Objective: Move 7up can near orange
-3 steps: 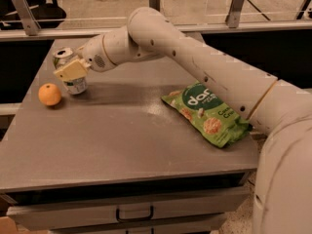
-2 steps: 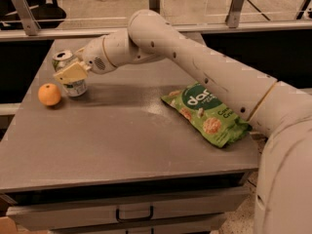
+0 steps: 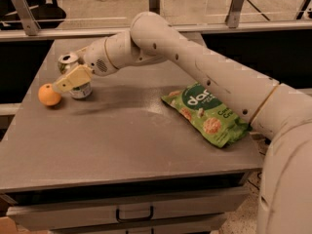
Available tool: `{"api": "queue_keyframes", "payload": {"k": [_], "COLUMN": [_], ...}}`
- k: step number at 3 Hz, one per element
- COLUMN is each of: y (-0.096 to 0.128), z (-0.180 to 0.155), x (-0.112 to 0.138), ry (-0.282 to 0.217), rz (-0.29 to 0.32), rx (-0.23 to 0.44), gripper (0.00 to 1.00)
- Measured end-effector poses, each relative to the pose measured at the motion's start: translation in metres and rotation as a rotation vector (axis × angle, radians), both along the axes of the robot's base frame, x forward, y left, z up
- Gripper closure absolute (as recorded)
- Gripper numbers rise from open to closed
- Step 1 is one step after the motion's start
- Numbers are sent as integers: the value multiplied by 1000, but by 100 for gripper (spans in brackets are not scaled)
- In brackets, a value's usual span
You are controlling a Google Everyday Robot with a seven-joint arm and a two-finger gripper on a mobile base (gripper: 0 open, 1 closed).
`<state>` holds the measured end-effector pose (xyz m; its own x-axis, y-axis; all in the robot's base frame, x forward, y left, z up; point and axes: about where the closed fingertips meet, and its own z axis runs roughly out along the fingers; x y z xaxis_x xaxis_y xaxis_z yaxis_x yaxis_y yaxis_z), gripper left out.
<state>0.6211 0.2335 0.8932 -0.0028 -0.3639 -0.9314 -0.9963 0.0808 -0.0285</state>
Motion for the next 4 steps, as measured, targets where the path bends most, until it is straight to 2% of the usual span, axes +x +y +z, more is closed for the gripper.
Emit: {"api": "queue_keyframes", "payload": {"k": [2,3,4], "y": [-8,-43,-108], "z": [5,33,92], "x": [7,29,68], "ry": [-16,-88,-231], "rz": [-9,-78,-241], "rx": [-13,-60,-122], "gripper": [0,0,0]}}
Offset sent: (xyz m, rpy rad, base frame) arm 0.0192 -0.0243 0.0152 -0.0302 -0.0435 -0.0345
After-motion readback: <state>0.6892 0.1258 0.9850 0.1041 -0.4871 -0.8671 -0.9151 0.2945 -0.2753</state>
